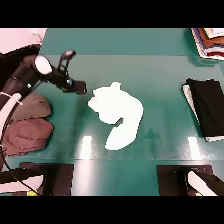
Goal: Fold the shirts.
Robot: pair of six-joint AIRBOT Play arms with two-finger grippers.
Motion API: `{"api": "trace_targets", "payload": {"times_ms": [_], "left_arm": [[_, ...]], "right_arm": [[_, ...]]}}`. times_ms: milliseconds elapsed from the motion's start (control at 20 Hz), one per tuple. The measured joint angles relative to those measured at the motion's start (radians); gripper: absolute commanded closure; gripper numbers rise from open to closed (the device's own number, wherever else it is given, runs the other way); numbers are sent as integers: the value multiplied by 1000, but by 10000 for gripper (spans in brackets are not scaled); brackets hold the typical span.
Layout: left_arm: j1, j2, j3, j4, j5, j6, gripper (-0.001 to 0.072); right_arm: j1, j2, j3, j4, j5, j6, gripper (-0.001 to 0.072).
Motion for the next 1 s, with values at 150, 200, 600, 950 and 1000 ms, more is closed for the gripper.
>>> {"api": "trace_targets", "payload": {"times_ms": [150,200,600,950,1000], "left_arm": [[17,-33,-102,-113,75,71,167],[21,-49,-121,-155,95,97,167],[29,-108,-145,-296,204,172,681],[40,-81,69,-134,129,139,680],[40,-77,92,-117,124,135,680]], "right_arm": [[59,-45,0,0,1,9,696],[73,-56,0,-1,1,11,696],[109,-90,-13,-5,24,35,697],[112,27,-520,74,-29,69,284],[117,40,-629,119,-64,68,284]]}}
